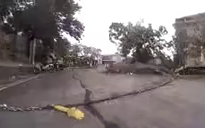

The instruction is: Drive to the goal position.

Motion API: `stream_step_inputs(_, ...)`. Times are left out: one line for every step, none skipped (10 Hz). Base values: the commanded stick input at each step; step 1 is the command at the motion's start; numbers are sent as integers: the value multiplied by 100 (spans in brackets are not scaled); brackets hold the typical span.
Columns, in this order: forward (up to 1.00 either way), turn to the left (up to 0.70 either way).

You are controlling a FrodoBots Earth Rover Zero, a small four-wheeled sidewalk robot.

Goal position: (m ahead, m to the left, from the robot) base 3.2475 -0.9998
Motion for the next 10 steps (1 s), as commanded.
stream_step_inputs(70, 27)
stream_step_inputs(70, 24)
stream_step_inputs(70, 13)
stream_step_inputs(70, 2)
stream_step_inputs(45, 0)
stream_step_inputs(14, 0)
stream_step_inputs(0, 0)
stream_step_inputs(0, 0)
stream_step_inputs(0, 0)
stream_step_inputs(0, 0)
